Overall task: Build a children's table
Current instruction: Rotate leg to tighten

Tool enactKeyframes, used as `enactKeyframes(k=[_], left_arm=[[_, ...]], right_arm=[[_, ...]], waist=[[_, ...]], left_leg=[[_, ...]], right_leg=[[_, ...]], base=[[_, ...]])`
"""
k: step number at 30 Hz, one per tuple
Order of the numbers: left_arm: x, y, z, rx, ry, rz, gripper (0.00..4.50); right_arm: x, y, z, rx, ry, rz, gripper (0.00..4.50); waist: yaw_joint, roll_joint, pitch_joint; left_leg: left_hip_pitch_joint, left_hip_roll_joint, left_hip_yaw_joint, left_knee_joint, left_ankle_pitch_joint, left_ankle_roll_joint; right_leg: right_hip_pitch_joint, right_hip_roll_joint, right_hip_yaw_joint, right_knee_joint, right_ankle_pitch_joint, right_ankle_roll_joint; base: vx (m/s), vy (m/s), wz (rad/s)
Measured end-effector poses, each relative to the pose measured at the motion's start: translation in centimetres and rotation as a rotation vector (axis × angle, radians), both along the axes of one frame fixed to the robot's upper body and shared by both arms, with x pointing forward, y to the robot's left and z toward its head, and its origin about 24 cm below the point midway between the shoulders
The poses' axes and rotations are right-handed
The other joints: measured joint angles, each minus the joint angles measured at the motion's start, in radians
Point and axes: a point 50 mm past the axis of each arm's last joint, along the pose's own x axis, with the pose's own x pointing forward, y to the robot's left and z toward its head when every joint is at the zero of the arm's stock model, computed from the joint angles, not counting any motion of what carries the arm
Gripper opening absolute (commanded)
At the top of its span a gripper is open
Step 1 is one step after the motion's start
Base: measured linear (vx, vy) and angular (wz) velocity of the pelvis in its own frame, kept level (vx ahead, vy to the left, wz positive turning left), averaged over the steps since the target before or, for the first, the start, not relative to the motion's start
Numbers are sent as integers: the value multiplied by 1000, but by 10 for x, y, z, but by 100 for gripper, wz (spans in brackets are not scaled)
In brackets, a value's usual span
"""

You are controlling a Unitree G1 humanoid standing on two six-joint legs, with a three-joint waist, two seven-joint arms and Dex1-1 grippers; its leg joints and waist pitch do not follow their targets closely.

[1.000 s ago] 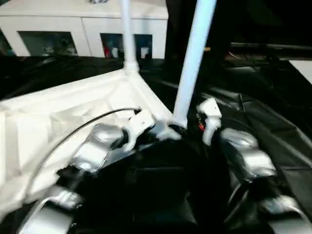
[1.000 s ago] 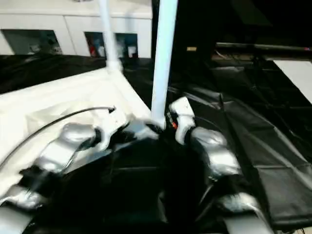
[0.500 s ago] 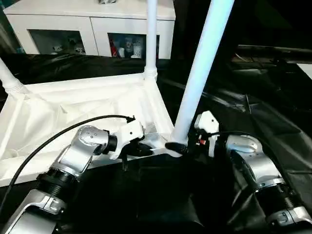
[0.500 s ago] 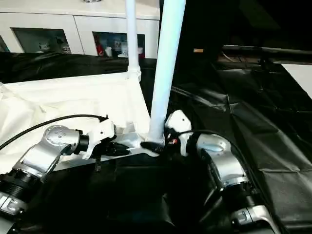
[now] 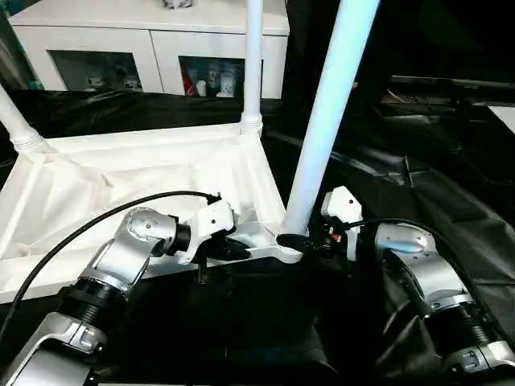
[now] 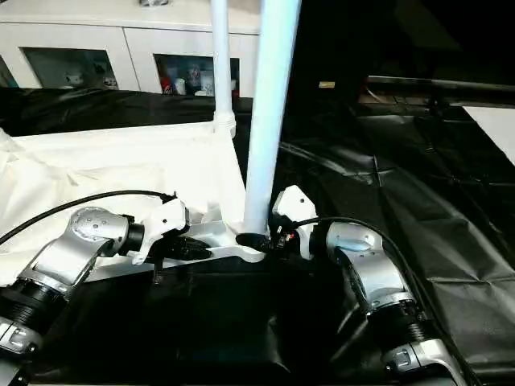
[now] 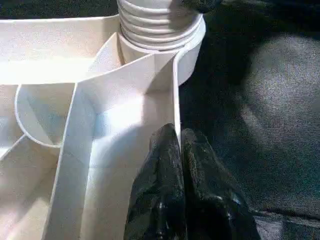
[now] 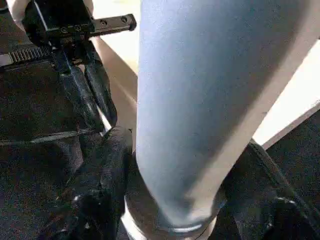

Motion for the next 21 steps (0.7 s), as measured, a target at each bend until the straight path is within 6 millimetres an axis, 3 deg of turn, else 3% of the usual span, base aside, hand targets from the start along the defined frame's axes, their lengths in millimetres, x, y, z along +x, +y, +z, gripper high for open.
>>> enactKeyframes(k=[4, 21], left_arm=[[0, 1, 0, 1, 1, 1, 0], [0, 2, -4, 2, 24, 24, 0]], right_arm=[[-1, 0, 0, 2, -7, 7, 209], [-2, 5, -13, 75, 76, -84, 201]], waist=[[0, 0, 0], [-6, -1, -1]], left_leg=[[0, 0, 0, 0, 0, 0], [13, 0, 0, 1, -3, -6]], right_leg=[[1, 0, 0, 0, 0, 0], [13, 0, 0, 0, -1, 1]], base=[[0, 0, 0], [0, 0, 0]])
